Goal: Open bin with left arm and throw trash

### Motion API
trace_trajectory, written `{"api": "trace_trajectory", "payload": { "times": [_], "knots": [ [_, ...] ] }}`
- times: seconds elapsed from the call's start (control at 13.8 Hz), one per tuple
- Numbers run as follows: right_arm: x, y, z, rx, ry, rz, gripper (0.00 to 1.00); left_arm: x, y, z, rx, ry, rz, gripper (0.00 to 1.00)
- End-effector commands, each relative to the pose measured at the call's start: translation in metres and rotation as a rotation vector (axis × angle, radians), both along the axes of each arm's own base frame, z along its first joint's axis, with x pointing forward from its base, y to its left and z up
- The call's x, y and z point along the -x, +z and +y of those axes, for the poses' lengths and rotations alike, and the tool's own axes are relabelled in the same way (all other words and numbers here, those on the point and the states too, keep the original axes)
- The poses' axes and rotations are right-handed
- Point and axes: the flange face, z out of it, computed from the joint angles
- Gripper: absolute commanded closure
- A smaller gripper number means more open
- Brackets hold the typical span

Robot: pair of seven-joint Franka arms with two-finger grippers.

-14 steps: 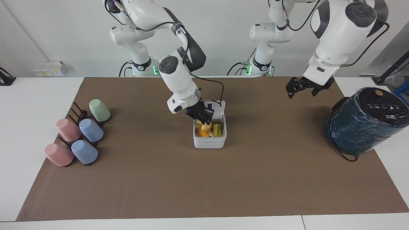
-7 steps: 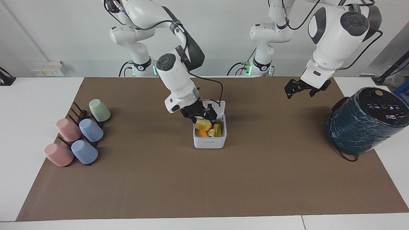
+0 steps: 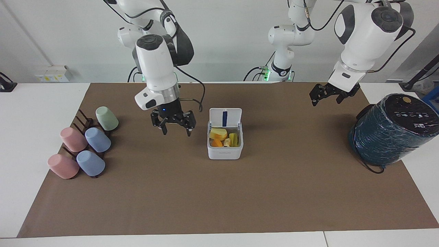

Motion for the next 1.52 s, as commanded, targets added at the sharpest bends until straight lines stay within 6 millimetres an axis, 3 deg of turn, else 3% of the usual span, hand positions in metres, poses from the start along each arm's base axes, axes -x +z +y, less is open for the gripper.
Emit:
{"api": "trace_trajectory", "payload": {
  "times": [0.0, 0.22, 0.36, 0.51, 1.45],
  "knots": [
    [0.02, 0.025, -0.045, 0.037, -0.007, 0.032, 0.0, 0.005, 0.009, 0.005, -0.009, -0.005, -0.02, 0.0],
    [0.035, 0.053, -0.091, 0.032, -0.035, 0.084, 0.0, 0.004, 0.009, 0.017, -0.009, 0.001, -0.019, 0.0],
    [0.047, 0.069, -0.111, 0.028, -0.027, 0.124, 0.0, 0.004, 0.011, 0.021, -0.006, -0.001, -0.018, 0.0],
    [0.058, 0.086, -0.124, 0.03, 0.003, 0.177, 0.0, 0.001, 0.034, 0.024, -0.003, 0.004, -0.039, 0.0],
    [0.066, 0.074, -0.112, 0.04, 0.027, 0.241, 0.0, -0.008, 0.026, 0.027, 0.015, -0.04, -0.126, 0.0]
  ]
}}
